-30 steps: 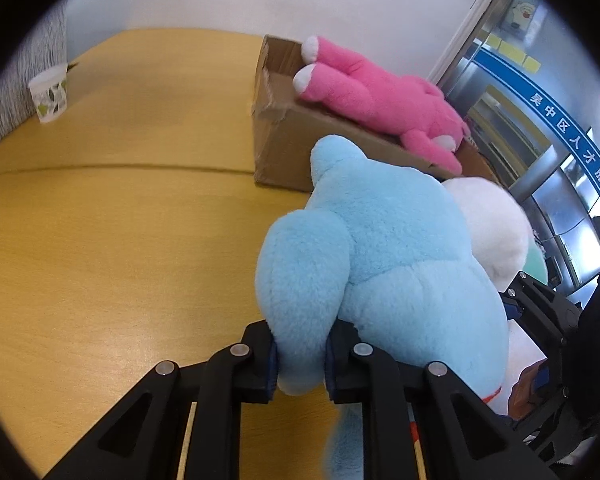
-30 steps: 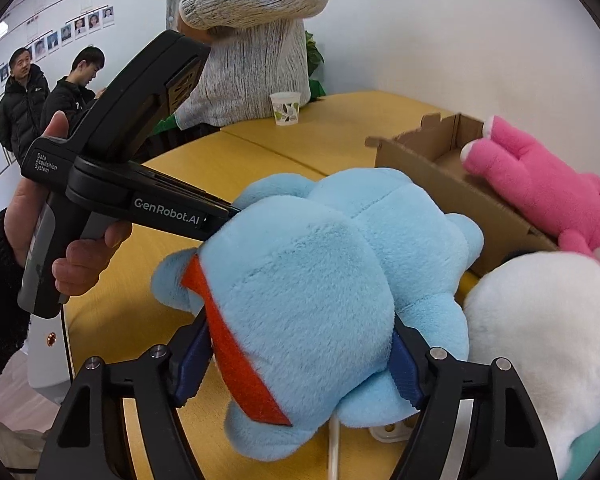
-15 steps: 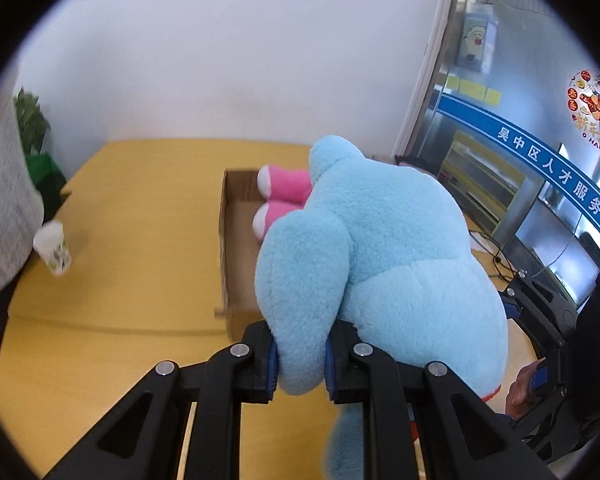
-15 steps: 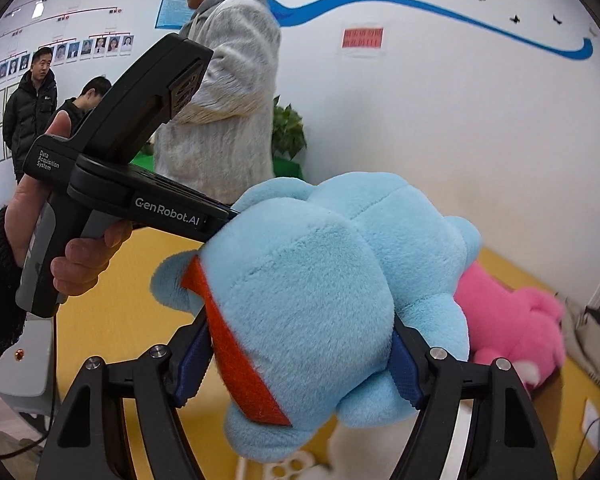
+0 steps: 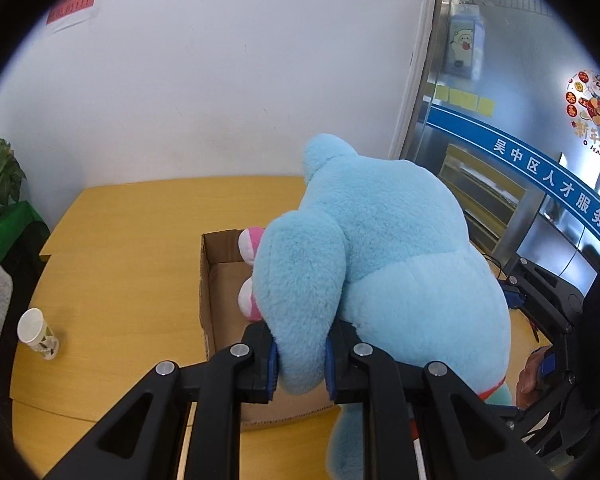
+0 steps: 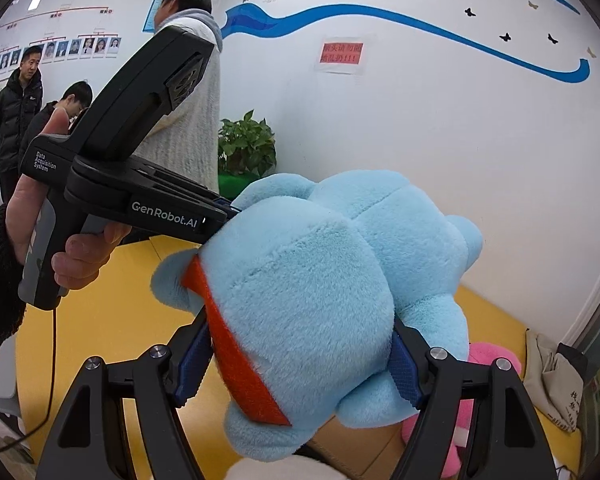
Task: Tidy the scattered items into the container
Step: 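Lift the blue bear with both grippers, lower it into the box, open both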
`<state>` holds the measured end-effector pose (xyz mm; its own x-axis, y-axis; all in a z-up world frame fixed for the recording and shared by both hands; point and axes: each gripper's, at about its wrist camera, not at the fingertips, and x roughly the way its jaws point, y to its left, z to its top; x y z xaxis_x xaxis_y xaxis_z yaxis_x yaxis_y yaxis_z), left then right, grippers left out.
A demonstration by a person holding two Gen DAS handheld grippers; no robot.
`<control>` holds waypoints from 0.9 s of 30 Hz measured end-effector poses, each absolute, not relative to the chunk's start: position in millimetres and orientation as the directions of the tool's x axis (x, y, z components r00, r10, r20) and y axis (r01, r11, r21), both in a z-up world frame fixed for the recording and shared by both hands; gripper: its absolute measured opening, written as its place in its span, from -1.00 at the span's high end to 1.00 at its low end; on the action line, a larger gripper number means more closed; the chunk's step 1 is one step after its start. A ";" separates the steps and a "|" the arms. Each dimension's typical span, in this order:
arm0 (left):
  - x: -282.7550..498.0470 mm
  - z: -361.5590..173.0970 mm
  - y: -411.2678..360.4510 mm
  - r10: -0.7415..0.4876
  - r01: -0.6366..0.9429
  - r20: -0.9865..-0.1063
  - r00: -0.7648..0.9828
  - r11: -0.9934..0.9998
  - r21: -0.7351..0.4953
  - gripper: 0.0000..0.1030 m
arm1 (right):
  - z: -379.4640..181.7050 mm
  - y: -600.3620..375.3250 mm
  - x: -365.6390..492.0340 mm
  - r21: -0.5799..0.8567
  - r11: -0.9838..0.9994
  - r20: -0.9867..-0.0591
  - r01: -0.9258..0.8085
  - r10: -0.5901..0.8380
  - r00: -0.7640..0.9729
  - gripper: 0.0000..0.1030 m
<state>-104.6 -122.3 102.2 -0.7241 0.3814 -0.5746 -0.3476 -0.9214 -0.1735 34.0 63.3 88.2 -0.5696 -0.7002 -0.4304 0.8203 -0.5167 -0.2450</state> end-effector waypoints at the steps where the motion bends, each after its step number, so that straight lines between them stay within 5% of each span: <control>1: -110.1 99.7 -121.3 0.384 -0.348 -0.578 -0.720 -0.920 -0.178 0.69 | 87.8 61.3 26.7 -0.248 -0.513 -0.442 0.822 -0.695 -0.567 -0.56; 16: -181.9 54.6 -110.9 0.443 -0.366 -0.621 -0.647 -0.894 -0.258 0.69 | 67.3 42.7 -55.0 -0.207 -0.524 -0.541 0.826 -0.642 -0.543 -0.56; 27: -200.4 -14.4 -129.0 0.387 -0.268 -0.729 -0.564 -0.921 -0.282 0.69 | 15.0 21.7 -116.1 -0.111 -0.490 -0.635 0.865 -0.634 -0.440 -0.56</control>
